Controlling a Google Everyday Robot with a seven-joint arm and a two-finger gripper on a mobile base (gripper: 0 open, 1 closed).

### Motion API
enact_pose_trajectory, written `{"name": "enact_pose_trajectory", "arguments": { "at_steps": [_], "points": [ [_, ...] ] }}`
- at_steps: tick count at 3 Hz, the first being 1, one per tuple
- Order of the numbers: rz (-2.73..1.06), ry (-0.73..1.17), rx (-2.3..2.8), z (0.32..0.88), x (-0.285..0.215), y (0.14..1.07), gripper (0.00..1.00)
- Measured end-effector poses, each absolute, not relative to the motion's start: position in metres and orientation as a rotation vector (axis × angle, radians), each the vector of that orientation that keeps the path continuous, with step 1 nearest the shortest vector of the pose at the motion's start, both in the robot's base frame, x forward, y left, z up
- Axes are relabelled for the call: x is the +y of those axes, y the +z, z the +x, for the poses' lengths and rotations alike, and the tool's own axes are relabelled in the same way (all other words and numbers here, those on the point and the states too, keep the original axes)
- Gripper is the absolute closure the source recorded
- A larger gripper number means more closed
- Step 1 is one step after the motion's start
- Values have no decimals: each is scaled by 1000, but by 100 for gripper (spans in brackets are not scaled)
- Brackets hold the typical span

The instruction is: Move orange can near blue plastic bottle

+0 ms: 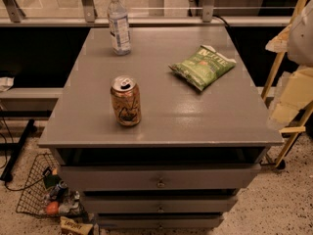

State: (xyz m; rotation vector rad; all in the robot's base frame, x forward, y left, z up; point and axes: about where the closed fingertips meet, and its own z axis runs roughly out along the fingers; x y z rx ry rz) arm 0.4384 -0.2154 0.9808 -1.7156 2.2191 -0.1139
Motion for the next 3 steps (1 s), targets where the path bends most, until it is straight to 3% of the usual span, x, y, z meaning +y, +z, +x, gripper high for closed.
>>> {"name": "enact_pose_trajectory", "arguments": {
  "at_steps": [1, 2, 3],
  "points": [
    [-1715, -114, 2219, 438, -215, 981, 0],
    [-1763, 2, 2134, 456, -191, 966, 0],
    [-1859, 255, 1970, 483, -142, 935, 0]
  ]
}}
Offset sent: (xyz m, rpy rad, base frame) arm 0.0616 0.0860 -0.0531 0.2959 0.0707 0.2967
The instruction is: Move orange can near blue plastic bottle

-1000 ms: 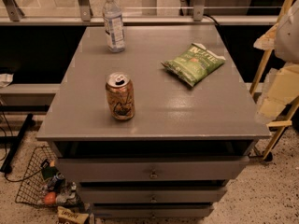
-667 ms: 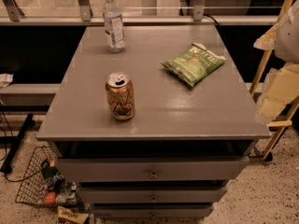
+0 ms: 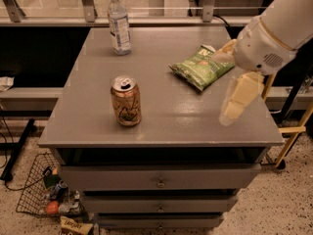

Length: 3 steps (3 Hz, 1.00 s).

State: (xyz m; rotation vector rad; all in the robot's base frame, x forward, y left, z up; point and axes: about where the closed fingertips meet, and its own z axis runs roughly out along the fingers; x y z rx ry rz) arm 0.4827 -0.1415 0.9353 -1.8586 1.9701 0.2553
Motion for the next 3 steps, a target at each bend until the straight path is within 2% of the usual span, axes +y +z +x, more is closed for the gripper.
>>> {"name": "enact_pose_trajectory", "arguments": {
  "at_steps": [1, 2, 3],
  "points": [
    [-1869, 524, 1808, 498, -99, 909, 0],
    [-1836, 702, 1662, 496, -66, 909, 0],
    [-1763, 792, 1564, 495, -35, 910, 0]
  ]
}}
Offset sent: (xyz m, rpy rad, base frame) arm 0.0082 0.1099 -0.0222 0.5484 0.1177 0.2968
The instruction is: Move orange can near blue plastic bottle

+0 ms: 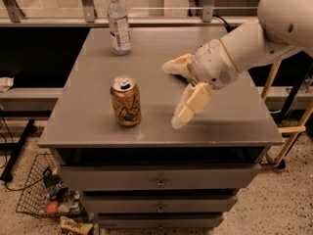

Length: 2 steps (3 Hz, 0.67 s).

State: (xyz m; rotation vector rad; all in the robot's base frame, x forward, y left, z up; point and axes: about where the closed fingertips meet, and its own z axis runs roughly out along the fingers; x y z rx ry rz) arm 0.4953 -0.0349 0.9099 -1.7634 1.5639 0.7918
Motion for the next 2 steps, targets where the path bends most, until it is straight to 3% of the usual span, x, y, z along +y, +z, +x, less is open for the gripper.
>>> {"name": "enact_pose_trajectory", "arguments": {
  "at_steps": [2],
  "points": [
    [-1629, 699, 1638, 514, -9, 905, 0]
  ]
}}
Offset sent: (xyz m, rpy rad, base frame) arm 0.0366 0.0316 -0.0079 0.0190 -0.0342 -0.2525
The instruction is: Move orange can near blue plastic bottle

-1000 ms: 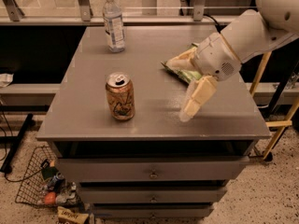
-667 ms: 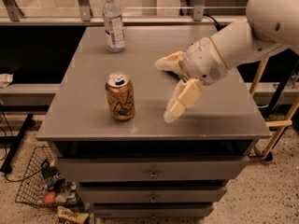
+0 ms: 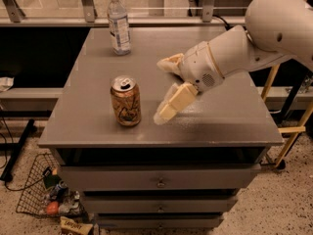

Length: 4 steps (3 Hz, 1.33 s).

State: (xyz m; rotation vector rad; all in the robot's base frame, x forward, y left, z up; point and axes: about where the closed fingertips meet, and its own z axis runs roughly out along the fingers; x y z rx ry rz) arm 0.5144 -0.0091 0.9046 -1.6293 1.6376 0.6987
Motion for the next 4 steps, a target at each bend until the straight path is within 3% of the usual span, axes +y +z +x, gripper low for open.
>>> {"name": "enact_pose_trajectory", "arguments": {
  "at_steps": [4],
  "points": [
    [-1637, 785, 1650, 511, 44, 897, 0]
  ]
}}
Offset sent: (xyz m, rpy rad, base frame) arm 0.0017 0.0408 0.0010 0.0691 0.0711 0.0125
